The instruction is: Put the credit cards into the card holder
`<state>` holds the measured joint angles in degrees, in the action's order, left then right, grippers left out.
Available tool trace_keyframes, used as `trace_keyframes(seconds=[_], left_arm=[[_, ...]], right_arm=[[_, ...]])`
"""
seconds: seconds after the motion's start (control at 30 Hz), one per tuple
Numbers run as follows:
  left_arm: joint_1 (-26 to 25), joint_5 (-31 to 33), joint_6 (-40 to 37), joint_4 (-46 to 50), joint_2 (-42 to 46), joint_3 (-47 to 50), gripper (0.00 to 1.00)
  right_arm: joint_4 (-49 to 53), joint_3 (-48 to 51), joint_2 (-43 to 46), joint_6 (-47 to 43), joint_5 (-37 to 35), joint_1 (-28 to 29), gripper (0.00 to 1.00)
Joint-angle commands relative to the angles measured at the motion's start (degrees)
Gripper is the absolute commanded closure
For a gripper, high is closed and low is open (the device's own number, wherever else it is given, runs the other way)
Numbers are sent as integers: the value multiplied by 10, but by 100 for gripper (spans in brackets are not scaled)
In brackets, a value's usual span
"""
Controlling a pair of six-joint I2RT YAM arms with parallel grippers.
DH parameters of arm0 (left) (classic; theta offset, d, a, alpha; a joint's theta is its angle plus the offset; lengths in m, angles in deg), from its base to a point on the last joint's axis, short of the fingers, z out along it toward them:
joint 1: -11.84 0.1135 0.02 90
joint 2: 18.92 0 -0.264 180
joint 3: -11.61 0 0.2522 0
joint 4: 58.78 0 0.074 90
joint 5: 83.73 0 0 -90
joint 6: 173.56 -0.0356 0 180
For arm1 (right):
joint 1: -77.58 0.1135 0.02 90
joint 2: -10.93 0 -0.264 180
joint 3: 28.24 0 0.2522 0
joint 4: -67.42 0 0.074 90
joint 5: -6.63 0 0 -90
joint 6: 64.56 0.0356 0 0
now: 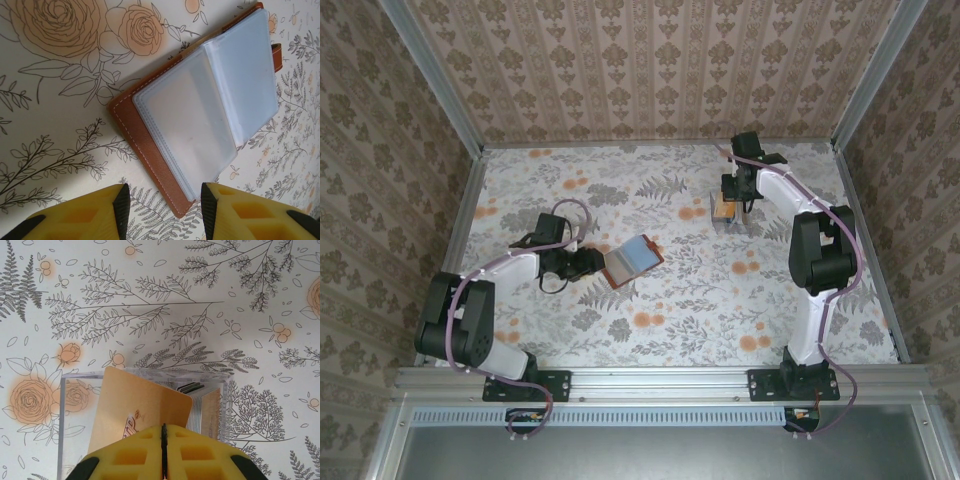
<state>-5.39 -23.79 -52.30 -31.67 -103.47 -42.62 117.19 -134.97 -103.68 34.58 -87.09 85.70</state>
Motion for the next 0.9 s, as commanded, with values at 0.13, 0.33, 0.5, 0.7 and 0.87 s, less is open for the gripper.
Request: trace_keyframes(seconds=[0.13, 0.33, 0.5, 0.7, 0.87], left_arm=[[-3, -11, -2, 8, 0, -11, 56], [-2, -10, -4, 13, 5, -12, 55], [-3, -11, -6, 14, 3, -15, 55], [-3, -11, -9, 21, 2, -20, 55], [-3, -11, -11, 25, 2, -22, 55]], right_arm=[[-10, 6, 18, 20, 29, -12, 71], [-17, 9, 25, 21, -4, -17, 55], [-12, -6, -2, 21, 1, -20, 51], [-32, -11, -35, 10, 37, -21, 53], [-25, -25, -52, -4, 42, -21, 63]])
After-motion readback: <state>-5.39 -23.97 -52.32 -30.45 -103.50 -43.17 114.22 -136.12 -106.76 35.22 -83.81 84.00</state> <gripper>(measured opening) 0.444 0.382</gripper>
